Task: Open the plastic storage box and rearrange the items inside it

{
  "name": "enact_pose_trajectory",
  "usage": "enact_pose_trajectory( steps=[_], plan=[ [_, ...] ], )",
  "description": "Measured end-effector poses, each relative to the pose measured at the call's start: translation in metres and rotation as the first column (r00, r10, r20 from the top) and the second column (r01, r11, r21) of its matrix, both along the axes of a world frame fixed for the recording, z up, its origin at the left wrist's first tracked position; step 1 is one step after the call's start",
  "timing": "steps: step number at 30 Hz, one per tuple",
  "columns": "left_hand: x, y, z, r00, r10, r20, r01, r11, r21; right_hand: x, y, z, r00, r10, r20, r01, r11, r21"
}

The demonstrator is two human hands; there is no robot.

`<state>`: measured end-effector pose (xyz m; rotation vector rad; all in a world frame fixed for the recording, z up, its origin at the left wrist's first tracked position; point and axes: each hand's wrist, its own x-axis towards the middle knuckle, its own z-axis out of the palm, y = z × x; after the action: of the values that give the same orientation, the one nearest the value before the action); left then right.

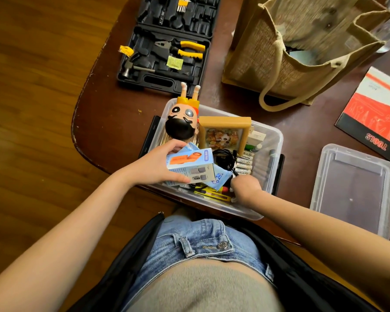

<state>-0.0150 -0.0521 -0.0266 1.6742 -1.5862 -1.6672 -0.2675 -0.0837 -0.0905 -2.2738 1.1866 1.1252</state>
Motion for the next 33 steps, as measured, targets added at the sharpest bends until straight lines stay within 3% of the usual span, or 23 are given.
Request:
enact_pose_trajectory(
  steps=[10,15,23,26,29,33],
  plan=[
    [0.01,0.005,0.0,0.998,0.056,0.003,-0.056,0.998,-0.004,0.0,0.005,-0.004,0.998,0.063,0.015,-0.06,0.988,-0.141],
    [0.012,0.004,-0.001,0.998,0.062,-0.007,-0.062,0.998,0.002,0.004,0.003,-0.005,0.999,-0.039,0.002,0.039,0.995,-0.088],
    [0.017,0.003,0.001,0.997,0.081,-0.004,-0.081,0.996,-0.031,0.011,-0.006,0.006,0.996,-0.003,-0.087,0.0,0.999,-0.039],
    [0.017,0.005,0.005,0.994,0.111,-0.026,-0.112,0.991,-0.078,0.017,-0.012,0.019,0.995,-0.045,0.092,0.042,0.999,0.031],
    [0.018,0.006,0.008,0.989,0.141,-0.044,-0.145,0.983,-0.111,0.033,-0.011,0.029,0.911,-0.21,0.354,0.109,0.953,0.284],
    [0.022,0.006,0.009,0.987,0.155,-0.043,-0.159,0.983,-0.096,0.068,-0.005,0.023,0.82,-0.332,0.465,0.127,0.899,0.419]
  ],
)
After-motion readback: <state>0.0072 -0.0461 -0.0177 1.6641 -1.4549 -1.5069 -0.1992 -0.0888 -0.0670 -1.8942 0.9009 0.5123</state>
